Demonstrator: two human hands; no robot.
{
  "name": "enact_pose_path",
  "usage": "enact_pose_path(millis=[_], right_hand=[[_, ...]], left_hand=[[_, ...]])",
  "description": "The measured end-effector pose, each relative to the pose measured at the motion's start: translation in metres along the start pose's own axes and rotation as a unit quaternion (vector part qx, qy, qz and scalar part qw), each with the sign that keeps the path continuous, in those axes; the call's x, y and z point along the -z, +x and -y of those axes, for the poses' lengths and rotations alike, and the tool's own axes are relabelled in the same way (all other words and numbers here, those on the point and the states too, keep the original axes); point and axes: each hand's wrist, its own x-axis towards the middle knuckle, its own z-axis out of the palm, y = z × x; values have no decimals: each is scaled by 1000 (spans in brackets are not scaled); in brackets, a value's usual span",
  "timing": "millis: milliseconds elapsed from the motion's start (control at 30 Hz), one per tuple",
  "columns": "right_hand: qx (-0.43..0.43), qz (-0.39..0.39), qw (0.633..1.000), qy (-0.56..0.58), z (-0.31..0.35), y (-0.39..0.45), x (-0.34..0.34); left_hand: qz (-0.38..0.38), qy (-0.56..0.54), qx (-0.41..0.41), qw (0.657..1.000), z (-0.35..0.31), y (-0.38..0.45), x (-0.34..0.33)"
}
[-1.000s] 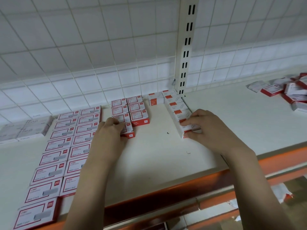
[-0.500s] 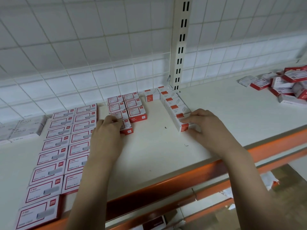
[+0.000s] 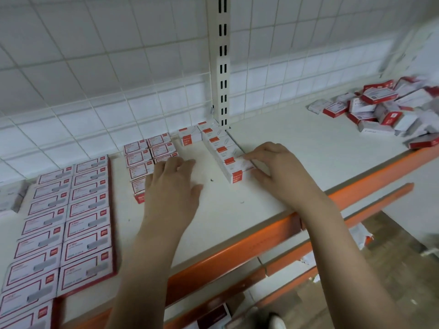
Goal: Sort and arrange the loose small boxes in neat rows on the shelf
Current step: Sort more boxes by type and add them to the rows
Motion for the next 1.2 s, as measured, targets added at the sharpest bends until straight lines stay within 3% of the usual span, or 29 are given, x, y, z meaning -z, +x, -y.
enact_pose_path(millis=[167, 567, 800, 967, 1200], right_hand=[[-22, -22, 999, -19, -51, -12, 39], [-45, -20, 997, -66, -254, -30, 150], [-43, -23, 998, -48, -307, -26, 186], [-63, -36, 997, -41, -329, -31, 198], [-68, -64, 994, -48, -340, -41, 208]], left_hand=[[-12, -21, -57, 998, -63, 21, -18], [2, -25, -86, 996, -279, 82, -85], [0, -22, -120, 993, -353, 129, -91], [73, -96, -170, 978, -392, 187, -102], [202, 13, -214, 956, -418, 241, -104]])
